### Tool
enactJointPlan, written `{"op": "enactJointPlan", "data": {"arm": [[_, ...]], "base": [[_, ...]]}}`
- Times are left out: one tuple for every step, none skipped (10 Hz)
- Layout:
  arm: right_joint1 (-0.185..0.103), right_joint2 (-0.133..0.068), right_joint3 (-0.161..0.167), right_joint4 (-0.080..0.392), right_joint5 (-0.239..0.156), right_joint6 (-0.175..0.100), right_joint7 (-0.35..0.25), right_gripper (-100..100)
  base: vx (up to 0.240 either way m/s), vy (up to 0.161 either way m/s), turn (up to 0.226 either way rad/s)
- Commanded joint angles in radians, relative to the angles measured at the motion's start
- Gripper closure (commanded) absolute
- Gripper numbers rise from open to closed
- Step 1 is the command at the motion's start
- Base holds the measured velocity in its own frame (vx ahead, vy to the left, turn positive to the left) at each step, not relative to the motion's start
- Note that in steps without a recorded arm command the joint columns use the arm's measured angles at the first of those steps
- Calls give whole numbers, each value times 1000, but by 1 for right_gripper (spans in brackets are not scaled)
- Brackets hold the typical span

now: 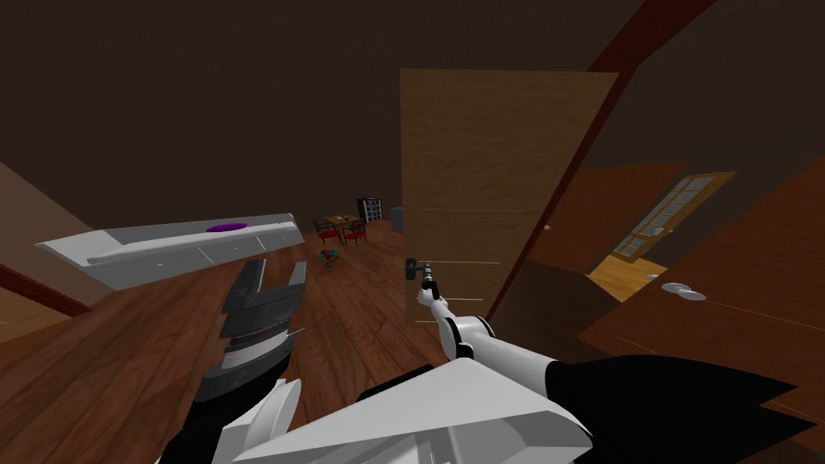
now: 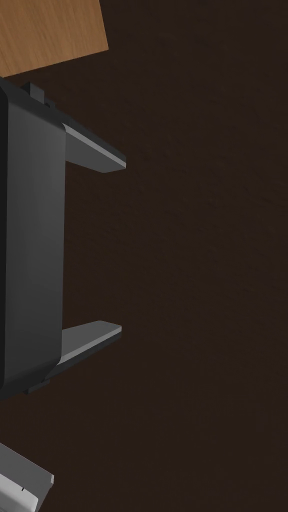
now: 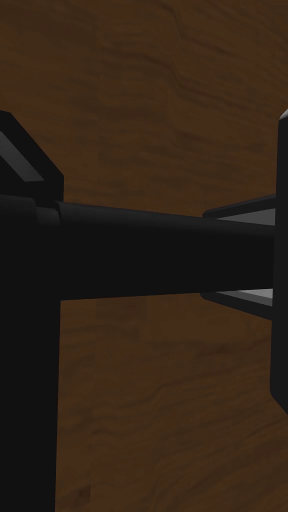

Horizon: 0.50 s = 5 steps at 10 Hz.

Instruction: Push the door open

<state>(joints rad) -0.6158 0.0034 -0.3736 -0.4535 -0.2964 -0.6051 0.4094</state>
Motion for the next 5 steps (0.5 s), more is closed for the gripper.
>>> {"op": "enactJointPlan", "data": {"arm": [[-21, 15, -17, 16, -12, -17, 25, 100], [-22, 18, -20, 17, -14, -18, 29, 100], [-23, 22, -23, 18, -16, -19, 34, 100], [-25, 32, -30, 20, -20, -22, 45, 100], [-21, 10, -34, 19, -21, -23, 38, 100]], "base": [[170, 67, -90], [134, 67, -58], [84, 69, -29], [74, 103, -38], [29, 35, -66]]}}
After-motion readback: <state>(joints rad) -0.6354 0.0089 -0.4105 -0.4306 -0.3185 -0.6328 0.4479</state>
